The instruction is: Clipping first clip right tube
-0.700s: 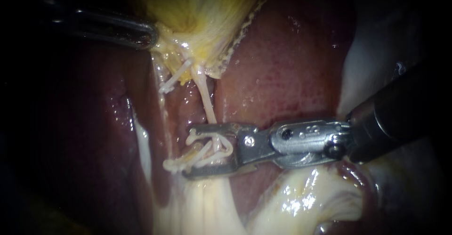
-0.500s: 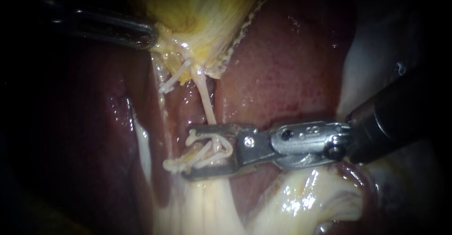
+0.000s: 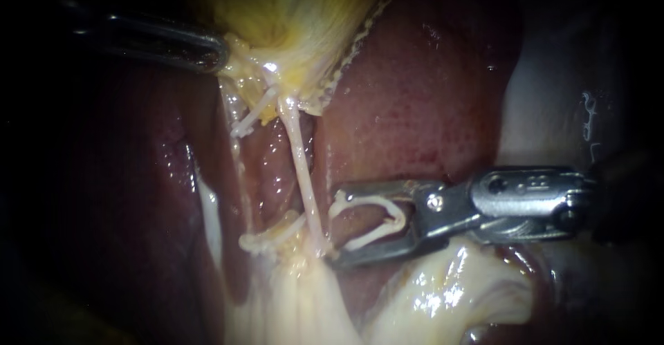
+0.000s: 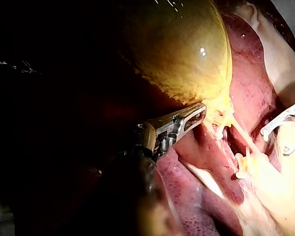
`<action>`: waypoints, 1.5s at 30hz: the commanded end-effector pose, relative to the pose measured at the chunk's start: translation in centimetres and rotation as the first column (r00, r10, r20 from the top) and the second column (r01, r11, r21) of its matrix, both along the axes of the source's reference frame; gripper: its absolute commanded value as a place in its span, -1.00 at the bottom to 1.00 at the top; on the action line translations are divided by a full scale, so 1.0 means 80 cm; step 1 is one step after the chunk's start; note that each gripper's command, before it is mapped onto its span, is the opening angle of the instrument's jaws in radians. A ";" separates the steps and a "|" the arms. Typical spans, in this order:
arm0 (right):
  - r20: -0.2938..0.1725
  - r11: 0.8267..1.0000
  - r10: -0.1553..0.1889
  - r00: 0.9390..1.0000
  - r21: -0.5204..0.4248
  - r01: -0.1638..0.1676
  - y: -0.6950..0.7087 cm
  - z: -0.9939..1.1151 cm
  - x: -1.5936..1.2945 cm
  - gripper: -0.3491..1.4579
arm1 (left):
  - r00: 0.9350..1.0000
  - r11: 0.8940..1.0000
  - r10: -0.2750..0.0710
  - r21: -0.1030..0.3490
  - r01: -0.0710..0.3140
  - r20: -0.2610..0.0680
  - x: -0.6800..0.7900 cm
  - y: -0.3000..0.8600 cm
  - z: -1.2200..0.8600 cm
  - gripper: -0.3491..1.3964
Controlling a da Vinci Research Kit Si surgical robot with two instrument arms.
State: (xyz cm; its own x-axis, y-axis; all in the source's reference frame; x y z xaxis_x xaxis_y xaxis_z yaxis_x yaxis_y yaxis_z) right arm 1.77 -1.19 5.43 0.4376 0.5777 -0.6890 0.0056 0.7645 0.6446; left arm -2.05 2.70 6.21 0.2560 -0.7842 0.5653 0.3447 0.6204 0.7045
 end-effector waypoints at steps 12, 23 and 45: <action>0.025 0.998 0.019 1.000 0.060 -0.021 0.0007 0.0075 0.0040 -0.07 | 1.000 1.000 0.000 -0.001 0.000 0.000 -0.0001 0.0000 0.0002 -1.00; -0.160 0.943 0.032 0.987 0.331 0.023 -0.0001 0.0063 0.0071 -0.07 | 1.000 1.000 0.000 -0.001 0.000 0.000 -0.0001 -0.0001 0.0003 -1.00; -0.154 0.918 0.040 0.987 0.395 0.024 -0.0008 0.0056 0.0061 -0.54 | 1.000 1.000 0.000 -0.002 0.000 0.000 -0.0001 -0.0002 0.0006 -1.00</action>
State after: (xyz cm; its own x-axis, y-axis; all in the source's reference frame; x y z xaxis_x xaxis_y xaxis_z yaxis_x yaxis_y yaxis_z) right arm 2.25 -1.25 5.88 0.3383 0.8192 -0.4631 0.1250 0.4487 0.8849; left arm -2.06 2.68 6.26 0.2562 -0.7828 0.5671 0.3450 0.6221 0.7028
